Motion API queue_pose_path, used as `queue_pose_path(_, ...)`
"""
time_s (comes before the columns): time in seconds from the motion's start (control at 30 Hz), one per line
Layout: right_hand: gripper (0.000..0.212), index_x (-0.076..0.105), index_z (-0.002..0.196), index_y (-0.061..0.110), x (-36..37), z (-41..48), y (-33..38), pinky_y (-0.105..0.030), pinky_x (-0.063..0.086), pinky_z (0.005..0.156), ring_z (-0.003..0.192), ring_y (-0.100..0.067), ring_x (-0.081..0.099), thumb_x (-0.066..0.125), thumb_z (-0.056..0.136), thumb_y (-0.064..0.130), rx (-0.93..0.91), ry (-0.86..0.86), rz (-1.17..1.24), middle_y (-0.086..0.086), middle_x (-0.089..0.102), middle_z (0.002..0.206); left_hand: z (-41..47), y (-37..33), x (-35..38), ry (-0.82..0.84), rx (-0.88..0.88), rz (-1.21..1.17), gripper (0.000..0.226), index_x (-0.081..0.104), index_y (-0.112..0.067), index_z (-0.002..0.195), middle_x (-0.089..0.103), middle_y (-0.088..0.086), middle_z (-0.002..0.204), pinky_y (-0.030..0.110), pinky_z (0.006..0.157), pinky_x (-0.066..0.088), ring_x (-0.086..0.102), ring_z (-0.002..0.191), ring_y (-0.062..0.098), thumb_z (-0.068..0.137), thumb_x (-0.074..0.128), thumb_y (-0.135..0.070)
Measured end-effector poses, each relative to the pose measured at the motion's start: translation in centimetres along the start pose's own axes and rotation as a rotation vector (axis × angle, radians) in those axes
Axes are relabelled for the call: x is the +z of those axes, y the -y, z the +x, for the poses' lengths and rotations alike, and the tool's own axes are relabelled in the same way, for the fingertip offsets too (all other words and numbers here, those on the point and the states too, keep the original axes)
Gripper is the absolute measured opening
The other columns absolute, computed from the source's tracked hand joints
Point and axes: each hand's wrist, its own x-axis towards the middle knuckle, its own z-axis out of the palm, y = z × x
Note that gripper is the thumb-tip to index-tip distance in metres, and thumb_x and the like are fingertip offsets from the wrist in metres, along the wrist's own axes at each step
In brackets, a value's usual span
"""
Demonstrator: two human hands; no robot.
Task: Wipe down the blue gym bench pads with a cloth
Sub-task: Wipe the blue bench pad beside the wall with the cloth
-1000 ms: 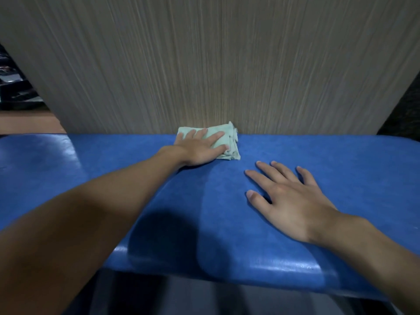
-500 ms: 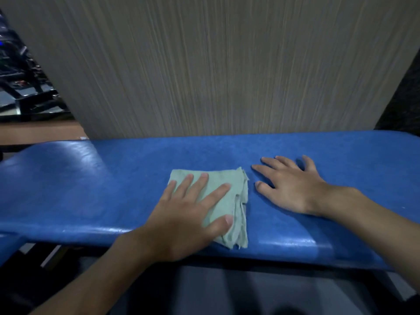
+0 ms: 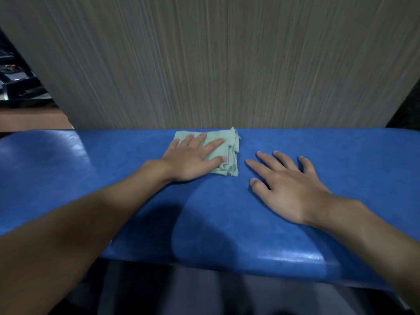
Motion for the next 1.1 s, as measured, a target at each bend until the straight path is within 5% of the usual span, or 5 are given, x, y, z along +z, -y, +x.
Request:
queue_pose_path(0.27,0.062,0.006,0.154,0.045,-0.1,0.1,0.0,-0.051,-0.005,0.120,0.151,-0.012,-0.008,0.011,0.093,0.057,0.013,0.000,0.014,0.016,-0.003,0.164,5.1,1.2,-0.6,-0.003,-0.036,-0.017,0.066,0.000,-0.057,0.151,0.000,0.001,0.168,0.055,0.121,-0.002,0.000,0.153,0.030,0.089,0.012,-0.078)
queue_pose_path(0.47,0.060,0.010,0.154,0.045,-0.3,0.0,0.2,-0.050,-0.003,0.120,0.151,-0.012,-0.004,0.016,0.095,0.055,0.029,-0.013,0.028,0.016,0.002,0.165,-3.8,0.1,0.4,0.010,0.019,0.010,0.064,-0.007,-0.056,0.150,-0.007,-0.001,0.167,0.051,0.121,-0.005,-0.006,0.153,0.027,0.092,0.013,-0.074)
queue_pose_path(0.73,0.052,0.028,0.151,0.038,-1.4,0.0,1.1,-0.053,0.000,0.119,0.150,-0.014,0.010,0.028,0.100,0.043,0.026,-0.056,0.016,0.011,0.019,0.162,-16.0,-1.0,1.5,-0.031,0.089,-0.011,0.077,-0.021,-0.065,0.140,-0.013,-0.007,0.166,0.048,0.121,-0.006,-0.015,0.152,0.019,0.068,-0.005,-0.084)
queue_pose_path(0.9,0.056,0.016,0.154,0.041,-0.6,1.0,2.2,-0.053,-0.002,0.120,0.151,-0.012,0.002,0.020,0.100,0.055,0.000,-0.012,0.055,0.014,0.008,0.165,-12.3,-0.1,1.2,-0.013,0.064,0.014,0.081,-0.015,-0.064,0.143,-0.009,-0.007,0.167,0.048,0.121,-0.004,-0.010,0.153,0.020,0.065,-0.005,-0.087)
queue_pose_path(1.1,0.062,0.007,0.155,0.044,0.1,1.1,2.0,-0.050,-0.007,0.120,0.150,-0.009,-0.010,0.010,0.095,0.060,0.000,-0.005,0.032,0.018,-0.004,0.164,-0.9,2.4,0.1,0.001,0.015,0.017,0.066,-0.004,-0.058,0.150,-0.005,-0.003,0.167,0.051,0.122,-0.003,-0.005,0.153,0.025,0.089,0.014,-0.077)
